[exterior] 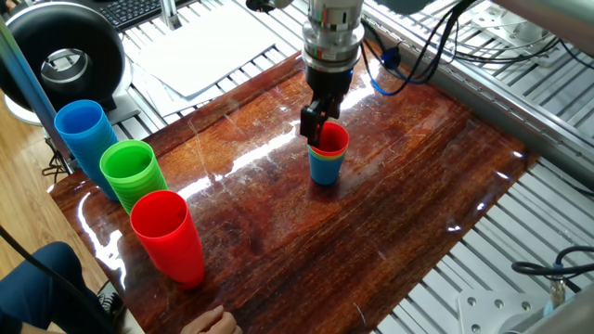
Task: Pick up the cup
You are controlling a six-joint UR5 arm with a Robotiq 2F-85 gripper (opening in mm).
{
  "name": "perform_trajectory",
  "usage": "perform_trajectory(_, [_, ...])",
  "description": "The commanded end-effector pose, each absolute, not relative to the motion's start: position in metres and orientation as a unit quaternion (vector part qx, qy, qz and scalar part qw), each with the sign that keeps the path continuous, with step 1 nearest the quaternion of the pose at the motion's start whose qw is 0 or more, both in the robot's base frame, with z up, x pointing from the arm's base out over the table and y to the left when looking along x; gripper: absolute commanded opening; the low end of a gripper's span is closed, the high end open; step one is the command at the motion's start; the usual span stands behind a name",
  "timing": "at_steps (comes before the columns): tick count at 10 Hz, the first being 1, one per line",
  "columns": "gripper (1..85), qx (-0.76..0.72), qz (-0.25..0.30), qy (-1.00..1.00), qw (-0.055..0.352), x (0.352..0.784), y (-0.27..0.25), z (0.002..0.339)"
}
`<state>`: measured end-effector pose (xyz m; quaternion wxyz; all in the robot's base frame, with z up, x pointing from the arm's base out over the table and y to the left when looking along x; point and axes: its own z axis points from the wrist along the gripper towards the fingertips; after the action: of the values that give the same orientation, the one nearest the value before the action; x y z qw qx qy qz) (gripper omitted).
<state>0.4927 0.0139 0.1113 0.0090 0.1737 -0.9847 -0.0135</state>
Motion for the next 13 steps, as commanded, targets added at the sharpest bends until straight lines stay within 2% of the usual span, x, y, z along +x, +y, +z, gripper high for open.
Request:
perform_trajectory(1, [75.3,0.169,-0.019,-0.985,-0.001,0.4924,0.0167,0.1046])
perform_trajectory(7, [75.7,0.172,-0.016,-0.985,-0.006,0.493,0.0121,0.1021])
perform_trajectory(11, [70.7,0.171,-0.013,-0.985,-0.007,0.494,0.011,0.1022])
perform_trajectory(12, [67.7,0.167,-0.012,-0.986,-0.005,0.4933,0.0104,0.1025])
perform_trajectory(13, [57.0,0.162,-0.008,-0.987,-0.001,0.492,0.0085,0.1037])
